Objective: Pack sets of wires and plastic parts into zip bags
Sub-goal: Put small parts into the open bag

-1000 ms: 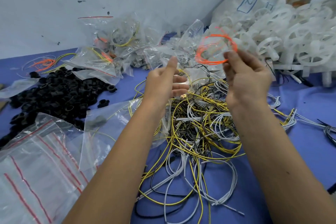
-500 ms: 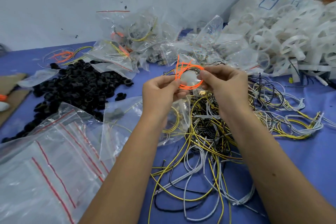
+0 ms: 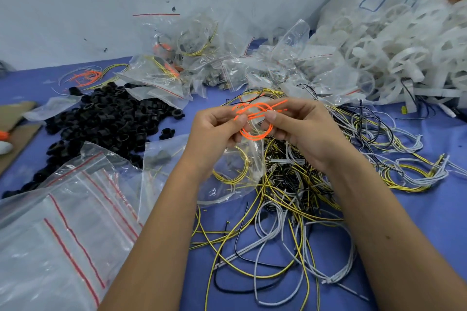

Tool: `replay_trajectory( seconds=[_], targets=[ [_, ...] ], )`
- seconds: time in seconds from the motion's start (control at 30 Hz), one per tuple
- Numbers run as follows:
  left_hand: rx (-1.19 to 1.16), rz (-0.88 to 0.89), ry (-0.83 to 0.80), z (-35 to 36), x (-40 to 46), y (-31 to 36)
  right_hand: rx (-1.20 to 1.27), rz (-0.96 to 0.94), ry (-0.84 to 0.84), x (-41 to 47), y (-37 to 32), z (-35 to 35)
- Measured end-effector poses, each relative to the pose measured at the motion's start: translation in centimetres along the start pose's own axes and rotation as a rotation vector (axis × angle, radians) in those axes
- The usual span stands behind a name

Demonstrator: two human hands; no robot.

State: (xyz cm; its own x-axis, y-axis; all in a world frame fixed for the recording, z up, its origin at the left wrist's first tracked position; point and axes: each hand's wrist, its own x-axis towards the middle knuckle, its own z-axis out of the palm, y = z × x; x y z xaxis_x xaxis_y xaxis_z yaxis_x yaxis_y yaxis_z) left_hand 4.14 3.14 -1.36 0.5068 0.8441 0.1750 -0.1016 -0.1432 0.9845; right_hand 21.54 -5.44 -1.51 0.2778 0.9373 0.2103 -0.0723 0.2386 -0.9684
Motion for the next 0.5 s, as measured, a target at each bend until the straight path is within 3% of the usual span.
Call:
replay_trajectory(
  seconds=[0.1, 0.17, 0.27, 0.43, 0.5],
  targets=[
    [0.010, -0.035, 0.199, 0.8, 0.1, -0.5, 0.019, -0.050, 0.155, 0.1, -0.2, 0.3],
    [0.228, -0.040, 0.307, 1.3, 0.2, -1.3, 0.063, -0.109, 0.269, 0.1, -0.4, 0.5],
    [0.488, -0.066, 0.283, 2.1, -0.2, -2.1, 0.093, -0.172, 0.364, 0.0, -0.6, 1.1],
    [0.365, -0.078, 0.395, 2.2, -0.2, -2.4, -0.423, -0.148, 0.461, -0.3, -0.2, 1.8],
    [0.337, 0.009, 0.453, 2.6, -0.5, -2.3, -0.490, -0.117, 0.437, -0.4, -0.3, 1.7]
  ],
)
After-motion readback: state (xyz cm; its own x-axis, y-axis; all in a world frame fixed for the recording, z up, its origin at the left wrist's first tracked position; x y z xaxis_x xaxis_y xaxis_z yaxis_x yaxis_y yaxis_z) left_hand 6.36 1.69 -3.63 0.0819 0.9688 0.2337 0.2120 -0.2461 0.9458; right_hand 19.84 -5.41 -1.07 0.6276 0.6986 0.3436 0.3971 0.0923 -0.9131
